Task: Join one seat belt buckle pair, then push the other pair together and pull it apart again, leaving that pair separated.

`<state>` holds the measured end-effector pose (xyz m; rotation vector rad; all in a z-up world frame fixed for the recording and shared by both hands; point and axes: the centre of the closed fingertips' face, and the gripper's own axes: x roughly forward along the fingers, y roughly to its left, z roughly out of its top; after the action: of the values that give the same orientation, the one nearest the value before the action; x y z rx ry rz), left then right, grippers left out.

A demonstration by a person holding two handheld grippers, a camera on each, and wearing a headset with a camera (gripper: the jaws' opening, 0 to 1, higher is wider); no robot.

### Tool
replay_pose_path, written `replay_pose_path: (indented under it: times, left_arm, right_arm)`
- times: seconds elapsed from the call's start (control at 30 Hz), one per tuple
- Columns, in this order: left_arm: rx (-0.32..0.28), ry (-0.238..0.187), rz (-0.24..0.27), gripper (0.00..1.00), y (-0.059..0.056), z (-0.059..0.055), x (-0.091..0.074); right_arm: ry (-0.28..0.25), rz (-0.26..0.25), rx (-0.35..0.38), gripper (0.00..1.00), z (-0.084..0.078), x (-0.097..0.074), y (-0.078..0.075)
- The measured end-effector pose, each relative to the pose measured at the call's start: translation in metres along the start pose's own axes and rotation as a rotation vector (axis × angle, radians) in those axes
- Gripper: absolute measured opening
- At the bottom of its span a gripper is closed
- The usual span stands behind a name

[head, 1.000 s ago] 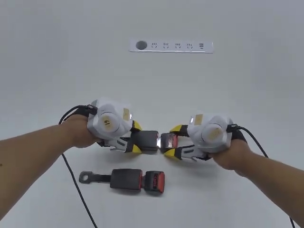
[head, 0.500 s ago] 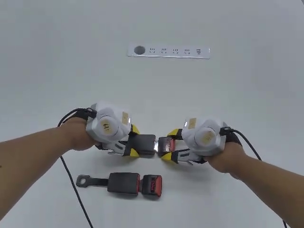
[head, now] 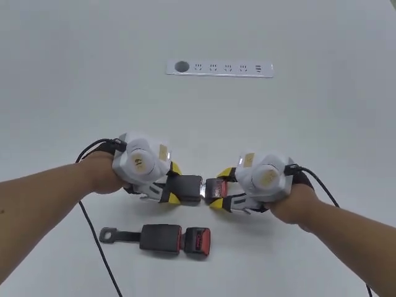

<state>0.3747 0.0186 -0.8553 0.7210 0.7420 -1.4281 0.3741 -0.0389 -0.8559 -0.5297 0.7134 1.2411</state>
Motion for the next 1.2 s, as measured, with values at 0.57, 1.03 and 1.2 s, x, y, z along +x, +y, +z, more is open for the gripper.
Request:
replay_pose_path:
  times: [0.57,1.03,1.2]
  left_arm:
    - [-0.037,-0.015,0.02,0.34,0.0,-0.002,-0.003]
    - [-0.04,-0.002,0.011,0.34,-0.004,0.006,-0.005]
    - [-0.053,-0.003,0.014,0.34,-0.001,0.002,-0.004]
  right_arm:
    - [-0.021,-0.003,0.005,0.36,-0.011,-0.009,-0.005]
    - [-0.046,-0.014,0.022,0.36,-0.029,-0.027,-0.009]
    - [-0.048,-0.019,0.02,0.36,-0.038,-0.033,-0.012]
